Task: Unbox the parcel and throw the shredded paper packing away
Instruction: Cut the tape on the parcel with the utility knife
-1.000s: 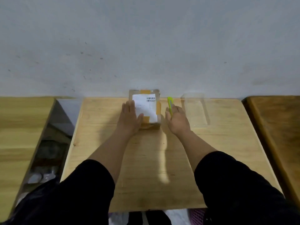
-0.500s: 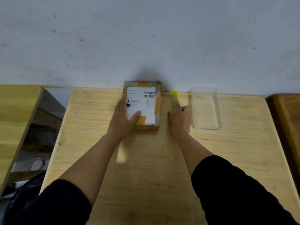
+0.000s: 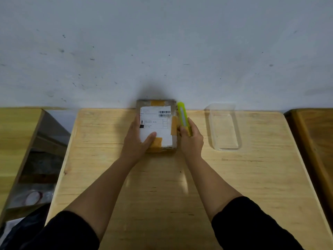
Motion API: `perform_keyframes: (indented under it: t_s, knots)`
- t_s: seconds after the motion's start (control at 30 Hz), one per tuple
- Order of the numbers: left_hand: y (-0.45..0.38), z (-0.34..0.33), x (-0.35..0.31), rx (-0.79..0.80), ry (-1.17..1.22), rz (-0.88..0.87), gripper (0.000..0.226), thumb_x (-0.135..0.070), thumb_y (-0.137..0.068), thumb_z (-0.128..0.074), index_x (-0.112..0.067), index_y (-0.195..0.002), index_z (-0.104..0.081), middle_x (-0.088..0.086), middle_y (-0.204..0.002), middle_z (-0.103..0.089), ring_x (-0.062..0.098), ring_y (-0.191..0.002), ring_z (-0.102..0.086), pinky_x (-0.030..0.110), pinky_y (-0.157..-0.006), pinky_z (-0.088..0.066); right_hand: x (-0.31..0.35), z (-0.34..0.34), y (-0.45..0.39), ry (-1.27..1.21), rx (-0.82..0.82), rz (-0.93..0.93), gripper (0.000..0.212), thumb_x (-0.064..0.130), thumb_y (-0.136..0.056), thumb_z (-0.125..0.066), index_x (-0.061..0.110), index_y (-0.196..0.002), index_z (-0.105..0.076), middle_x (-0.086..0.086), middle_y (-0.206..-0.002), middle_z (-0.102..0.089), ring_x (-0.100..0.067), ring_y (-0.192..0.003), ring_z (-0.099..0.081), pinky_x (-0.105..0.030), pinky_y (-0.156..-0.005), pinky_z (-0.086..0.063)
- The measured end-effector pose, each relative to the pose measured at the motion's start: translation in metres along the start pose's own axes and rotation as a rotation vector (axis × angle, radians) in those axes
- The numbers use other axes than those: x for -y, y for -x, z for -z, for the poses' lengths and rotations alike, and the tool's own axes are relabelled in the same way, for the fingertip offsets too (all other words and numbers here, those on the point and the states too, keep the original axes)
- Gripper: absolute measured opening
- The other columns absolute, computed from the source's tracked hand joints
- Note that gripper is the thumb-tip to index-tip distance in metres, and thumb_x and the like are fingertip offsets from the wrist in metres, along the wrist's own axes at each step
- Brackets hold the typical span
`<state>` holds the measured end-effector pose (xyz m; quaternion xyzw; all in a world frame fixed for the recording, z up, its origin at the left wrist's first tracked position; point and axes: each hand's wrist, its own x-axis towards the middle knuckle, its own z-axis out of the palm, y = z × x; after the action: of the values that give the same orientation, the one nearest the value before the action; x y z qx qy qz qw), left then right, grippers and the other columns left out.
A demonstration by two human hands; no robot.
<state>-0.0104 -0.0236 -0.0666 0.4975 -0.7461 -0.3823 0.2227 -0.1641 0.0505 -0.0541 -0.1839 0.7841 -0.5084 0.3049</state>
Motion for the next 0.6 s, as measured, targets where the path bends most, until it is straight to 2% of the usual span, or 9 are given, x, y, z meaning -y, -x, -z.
perform_keyframes:
  t_s: [0.07, 0.13, 0.27, 0.43, 0.53, 0.6]
  knots:
    - [0.000, 0.000, 0.001, -0.004, 0.015, 0.007, 0.080, -0.050, -0.080, -0.056, -0.033, -0.146, -0.015, -0.006, -0.146, -0.038, 0.014, -0.128, -0.042, 0.039, -0.104, -0.040, 0.002, -0.006, 0.004, -0.135, 0.001, -0.031, 0.041, 0.018, -0.089, -0.057, 0.021, -0.129, -0.052, -0.001, -0.126, -0.061, -0.016, -0.117, -0.056, -0.036, -0.103, -0.045]
    - [0.000, 0.000, 0.004, -0.002, 0.024, 0.012, 0.081, -0.052, -0.079, -0.056, -0.031, -0.146, -0.015, -0.006, -0.146, -0.038, 0.014, -0.128, -0.041, 0.041, -0.105, -0.039, 0.003, -0.010, 0.008, -0.223, 0.008, -0.072, 0.041, 0.018, -0.089, -0.058, 0.021, -0.129, -0.053, 0.000, -0.129, -0.059, -0.015, -0.120, -0.054, -0.039, -0.104, -0.045]
    - [0.001, -0.002, 0.007, 0.001, 0.042, 0.040, 0.082, -0.048, -0.082, -0.059, -0.028, -0.147, -0.013, -0.004, -0.148, -0.035, 0.015, -0.131, -0.039, 0.043, -0.107, -0.037, 0.005, -0.017, 0.018, -0.367, -0.013, -0.150, 0.041, 0.014, -0.090, -0.057, 0.021, -0.130, -0.052, 0.000, -0.128, -0.060, -0.016, -0.116, -0.057, -0.039, -0.102, -0.046]
    - [0.029, 0.003, 0.008, -0.017, 0.082, 0.068, 0.084, -0.044, -0.085, -0.060, -0.027, -0.149, -0.009, -0.003, -0.149, -0.034, 0.014, -0.131, -0.038, 0.035, -0.108, -0.035, 0.009, -0.014, 0.043, -0.422, 0.009, -0.166, 0.043, 0.010, -0.090, -0.057, 0.019, -0.131, -0.051, -0.001, -0.125, -0.061, -0.015, -0.108, -0.062, -0.035, -0.094, -0.052]
    - [0.053, 0.010, 0.009, -0.028, 0.106, 0.078, 0.083, -0.047, -0.084, -0.060, -0.029, -0.148, -0.011, -0.002, -0.146, -0.036, 0.016, -0.128, -0.041, 0.040, -0.106, -0.038, 0.007, -0.009, 0.064, -0.418, 0.008, -0.167, 0.041, 0.009, -0.090, -0.056, 0.020, -0.130, -0.052, 0.006, -0.109, -0.066, -0.001, -0.085, -0.066, -0.020, -0.075, -0.057]
    - [0.073, 0.014, 0.010, -0.026, 0.116, 0.084, 0.082, -0.046, -0.084, -0.060, -0.029, -0.148, -0.011, -0.001, -0.145, -0.038, 0.015, -0.127, -0.042, 0.039, -0.105, -0.040, 0.001, -0.006, 0.082, -0.401, 0.003, -0.188, 0.041, 0.010, -0.090, -0.057, 0.022, -0.128, -0.053, 0.003, -0.112, -0.066, -0.006, -0.090, -0.067, -0.026, -0.081, -0.057]
